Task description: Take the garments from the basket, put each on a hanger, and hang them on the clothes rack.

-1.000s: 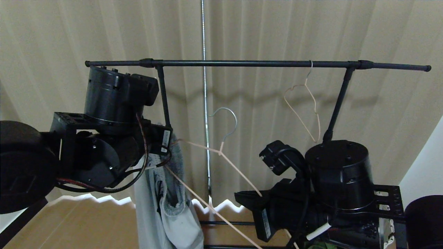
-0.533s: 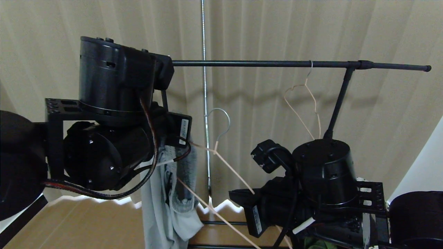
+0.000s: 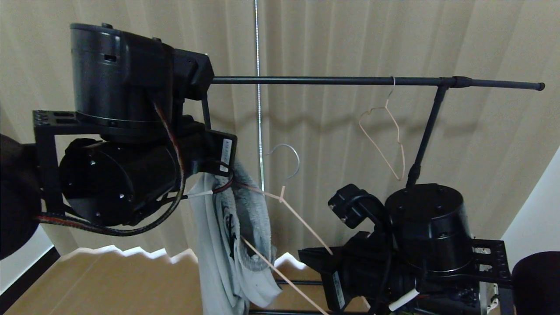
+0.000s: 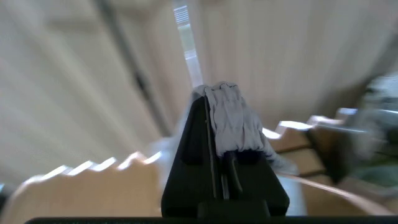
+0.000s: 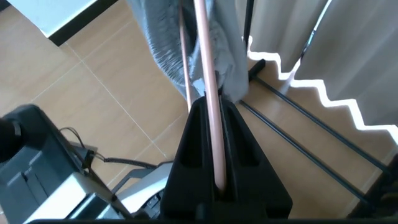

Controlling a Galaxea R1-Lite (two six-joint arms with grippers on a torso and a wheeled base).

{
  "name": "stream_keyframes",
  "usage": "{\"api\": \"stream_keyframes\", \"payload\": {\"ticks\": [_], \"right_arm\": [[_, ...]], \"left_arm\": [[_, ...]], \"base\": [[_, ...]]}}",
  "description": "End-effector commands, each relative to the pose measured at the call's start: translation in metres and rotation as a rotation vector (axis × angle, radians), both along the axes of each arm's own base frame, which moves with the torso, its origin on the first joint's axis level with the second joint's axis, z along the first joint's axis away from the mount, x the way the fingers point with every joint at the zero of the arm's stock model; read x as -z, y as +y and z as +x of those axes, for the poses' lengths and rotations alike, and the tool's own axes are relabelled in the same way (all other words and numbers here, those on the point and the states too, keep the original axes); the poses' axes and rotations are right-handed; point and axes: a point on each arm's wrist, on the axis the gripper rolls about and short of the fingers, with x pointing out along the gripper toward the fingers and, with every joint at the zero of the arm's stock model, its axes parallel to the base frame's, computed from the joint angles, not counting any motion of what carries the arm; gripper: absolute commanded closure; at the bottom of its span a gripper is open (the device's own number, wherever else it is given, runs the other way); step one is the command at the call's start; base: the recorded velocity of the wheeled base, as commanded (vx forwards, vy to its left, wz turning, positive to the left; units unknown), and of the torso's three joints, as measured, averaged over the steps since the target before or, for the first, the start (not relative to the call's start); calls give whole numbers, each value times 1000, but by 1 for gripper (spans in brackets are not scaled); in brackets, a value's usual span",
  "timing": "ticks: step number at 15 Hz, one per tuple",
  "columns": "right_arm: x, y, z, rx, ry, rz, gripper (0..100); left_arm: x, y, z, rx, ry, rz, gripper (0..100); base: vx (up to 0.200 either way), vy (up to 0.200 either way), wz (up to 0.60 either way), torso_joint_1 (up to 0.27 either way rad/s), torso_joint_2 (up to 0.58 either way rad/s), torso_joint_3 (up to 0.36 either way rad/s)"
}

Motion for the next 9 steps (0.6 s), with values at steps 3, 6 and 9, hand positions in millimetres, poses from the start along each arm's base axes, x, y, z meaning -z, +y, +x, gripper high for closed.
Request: {"api": "stream_keyframes", "payload": {"ticks": [3, 6, 9], "right_arm": [[-18, -15, -12, -9, -47, 44, 100], [-20, -15, -15, -36, -73, 29, 100], [-21, -14, -20, -71, -73, 36, 100]], "left_arm": [[9, 3, 2, -5, 22, 33, 100], [8, 1, 10, -13, 14, 70, 100], [10, 6, 14, -27, 17, 93, 100]], "base": [[0, 0, 0, 0, 0, 0], [0, 0, 0, 0, 0, 0], [0, 0, 0, 0, 0, 0]]}}
